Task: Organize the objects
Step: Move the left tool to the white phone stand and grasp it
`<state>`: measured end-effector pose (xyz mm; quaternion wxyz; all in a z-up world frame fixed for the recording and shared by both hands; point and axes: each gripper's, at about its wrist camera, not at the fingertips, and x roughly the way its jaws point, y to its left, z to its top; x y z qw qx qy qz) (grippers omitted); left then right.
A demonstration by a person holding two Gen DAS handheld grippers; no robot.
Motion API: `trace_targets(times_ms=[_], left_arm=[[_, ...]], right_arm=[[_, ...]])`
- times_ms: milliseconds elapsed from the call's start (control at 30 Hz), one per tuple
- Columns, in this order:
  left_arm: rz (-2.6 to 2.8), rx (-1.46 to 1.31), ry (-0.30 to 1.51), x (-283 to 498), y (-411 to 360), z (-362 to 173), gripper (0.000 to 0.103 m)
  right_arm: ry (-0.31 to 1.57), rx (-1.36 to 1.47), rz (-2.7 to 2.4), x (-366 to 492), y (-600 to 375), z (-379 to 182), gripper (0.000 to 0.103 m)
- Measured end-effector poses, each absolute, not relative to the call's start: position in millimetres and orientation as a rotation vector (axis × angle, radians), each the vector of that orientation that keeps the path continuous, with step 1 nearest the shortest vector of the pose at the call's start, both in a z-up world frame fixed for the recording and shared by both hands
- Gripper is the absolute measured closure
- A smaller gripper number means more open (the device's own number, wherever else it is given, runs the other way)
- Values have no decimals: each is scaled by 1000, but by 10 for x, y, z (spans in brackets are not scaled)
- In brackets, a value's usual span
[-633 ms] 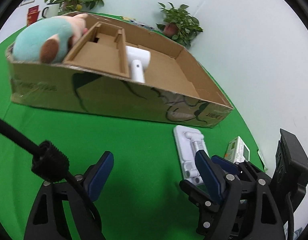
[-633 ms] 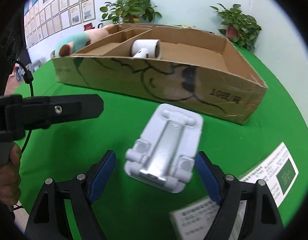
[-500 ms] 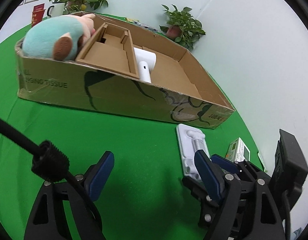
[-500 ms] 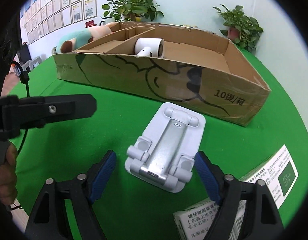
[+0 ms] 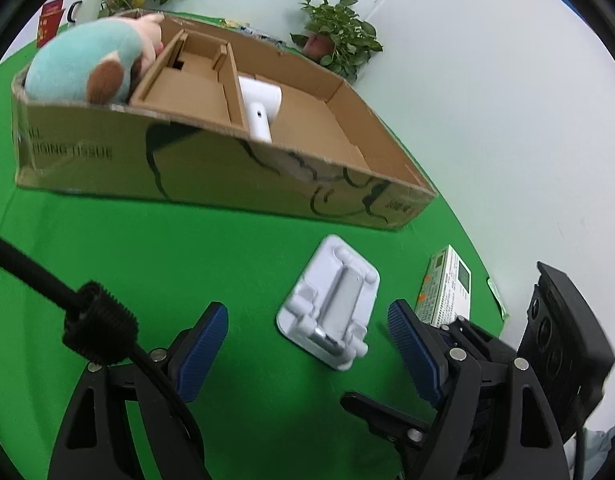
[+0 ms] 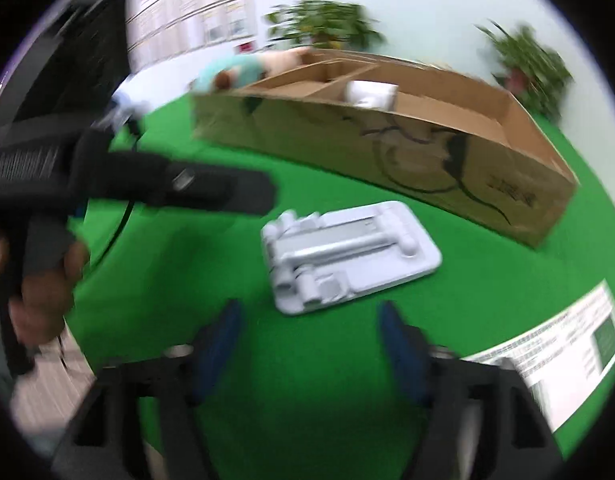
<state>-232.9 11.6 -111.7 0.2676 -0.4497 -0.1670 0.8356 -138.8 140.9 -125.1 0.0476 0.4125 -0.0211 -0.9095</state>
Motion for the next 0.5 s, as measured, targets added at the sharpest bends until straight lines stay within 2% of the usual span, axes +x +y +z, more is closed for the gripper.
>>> trace_targets(times_ms=[67, 333, 500], left_arm=[[2289, -1193, -451, -2352, 38, -1057, 22], [2531, -1139, -584, -2437, -527, -939, 22], [2516, -1174, -669, -2485, -617, -1060, 22]], right_arm=[[-212, 1273, -2767, -1457, 1444, -1222, 18], [-360, 1427, -2894, -1823, 1354, -1206, 16], [-437, 1554, -2934, -2047, 1361, -1297, 10]])
